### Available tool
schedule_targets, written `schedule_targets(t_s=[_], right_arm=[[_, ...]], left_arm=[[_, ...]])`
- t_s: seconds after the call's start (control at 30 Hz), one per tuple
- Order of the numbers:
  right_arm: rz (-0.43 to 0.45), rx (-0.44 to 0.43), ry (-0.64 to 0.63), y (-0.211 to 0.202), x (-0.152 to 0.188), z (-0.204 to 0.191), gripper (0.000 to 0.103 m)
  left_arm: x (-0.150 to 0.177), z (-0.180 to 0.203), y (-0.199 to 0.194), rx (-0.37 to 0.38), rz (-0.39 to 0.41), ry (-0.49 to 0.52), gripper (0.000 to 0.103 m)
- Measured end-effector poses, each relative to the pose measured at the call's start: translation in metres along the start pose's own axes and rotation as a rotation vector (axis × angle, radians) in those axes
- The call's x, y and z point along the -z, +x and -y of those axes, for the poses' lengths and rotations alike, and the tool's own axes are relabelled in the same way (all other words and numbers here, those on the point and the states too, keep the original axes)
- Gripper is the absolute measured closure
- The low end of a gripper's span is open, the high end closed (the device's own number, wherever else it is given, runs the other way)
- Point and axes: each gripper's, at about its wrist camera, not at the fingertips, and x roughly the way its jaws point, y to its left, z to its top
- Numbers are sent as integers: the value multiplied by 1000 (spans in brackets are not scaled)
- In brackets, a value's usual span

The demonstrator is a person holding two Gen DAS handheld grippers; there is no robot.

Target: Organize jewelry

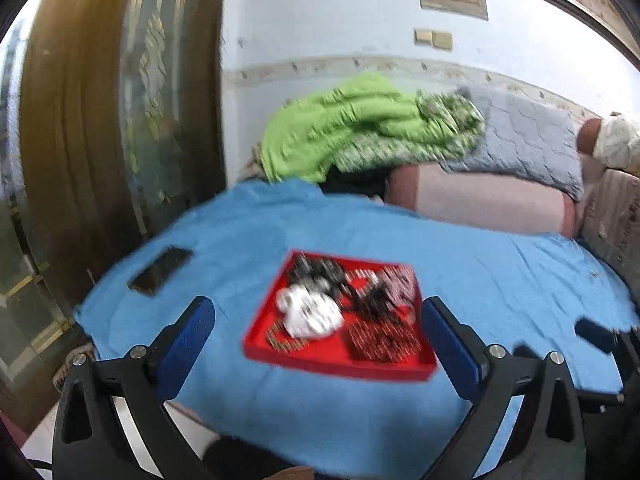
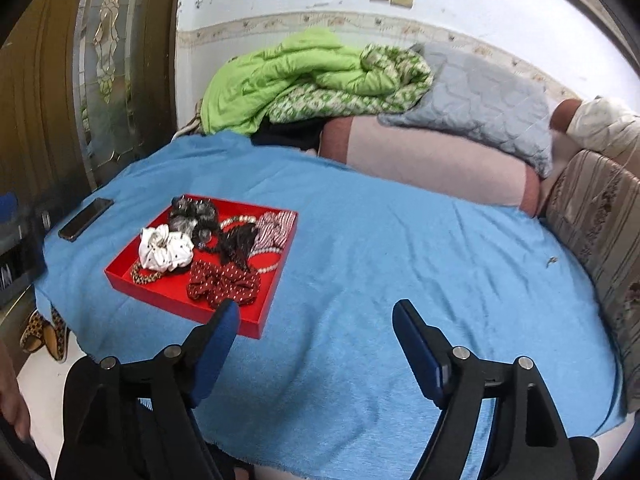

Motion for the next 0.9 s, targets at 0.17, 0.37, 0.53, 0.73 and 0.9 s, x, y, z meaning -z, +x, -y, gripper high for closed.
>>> schedule_targets(t_s=[0.17,0.37,0.53,0.73,0.9], right_arm=[[47,31,5,-9,4,2,15],[134,67,8,-15,10,4,15],[192,106,31,-12,16,8,13],[200,98,36,-7,17,10,13],[192,90,10,-5,19,5,13]], left_arm=[[11,3,-3,14,-20,19,1],[20,5,-7,24,8,27,1],[23,5,-7,24,24,27,1],[24,4,-4,-44,61,38,1],[26,-1,2,-60,44,23,1]])
